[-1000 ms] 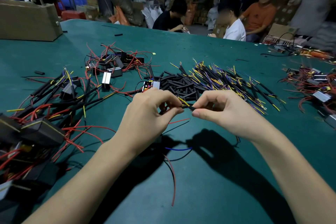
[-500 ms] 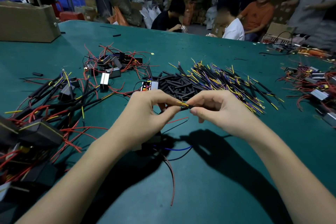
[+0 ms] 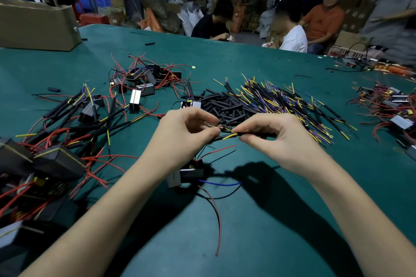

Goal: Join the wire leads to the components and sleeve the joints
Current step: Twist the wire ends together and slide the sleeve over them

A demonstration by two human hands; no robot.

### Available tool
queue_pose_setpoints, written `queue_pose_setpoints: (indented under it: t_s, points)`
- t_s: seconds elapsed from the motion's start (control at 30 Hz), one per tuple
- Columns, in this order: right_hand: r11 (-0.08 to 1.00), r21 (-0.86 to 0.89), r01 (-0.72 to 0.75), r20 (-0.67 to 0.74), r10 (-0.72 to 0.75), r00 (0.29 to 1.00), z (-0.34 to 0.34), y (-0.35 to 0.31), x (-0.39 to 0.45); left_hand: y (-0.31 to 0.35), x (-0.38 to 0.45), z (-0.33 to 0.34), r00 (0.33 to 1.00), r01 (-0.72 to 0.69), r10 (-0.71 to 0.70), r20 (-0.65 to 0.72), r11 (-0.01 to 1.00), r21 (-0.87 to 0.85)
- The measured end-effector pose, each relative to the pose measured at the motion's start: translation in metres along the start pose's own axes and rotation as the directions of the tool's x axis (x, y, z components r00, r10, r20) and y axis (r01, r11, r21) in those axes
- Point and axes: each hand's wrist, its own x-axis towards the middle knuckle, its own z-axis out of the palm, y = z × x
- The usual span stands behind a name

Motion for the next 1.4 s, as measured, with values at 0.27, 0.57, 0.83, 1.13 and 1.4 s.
queue_pose_setpoints:
  t_s: [0.27,0.57,0.83,1.13,1.4]
  points:
    - [0.985,-0.153,0.078,0.026,-0.075,0.997,-0.002,-0.002,-0.001,0.005,-0.003,0.002,0.986,-0.154,0.147,0.076,0.983,0.096]
    - [0.977,-0.174,0.126,0.023,-0.124,0.992,0.0,-0.006,0.0,0.006,-0.007,0.004,0.976,-0.215,0.211,0.043,0.968,0.125]
    - [0.995,-0.095,0.024,0.051,-0.019,0.999,0.0,-0.008,-0.002,0.006,-0.007,0.009,0.986,-0.158,0.154,0.062,0.985,0.067]
    - [0.999,0.033,-0.04,0.056,0.039,0.998,0.004,-0.01,-0.002,0.007,-0.009,0.009,0.989,-0.14,0.137,0.065,0.988,0.059]
    - [0.986,-0.15,0.071,0.017,-0.07,0.997,0.01,-0.016,-0.003,0.01,-0.008,0.008,0.995,0.029,-0.028,0.095,0.999,-0.016]
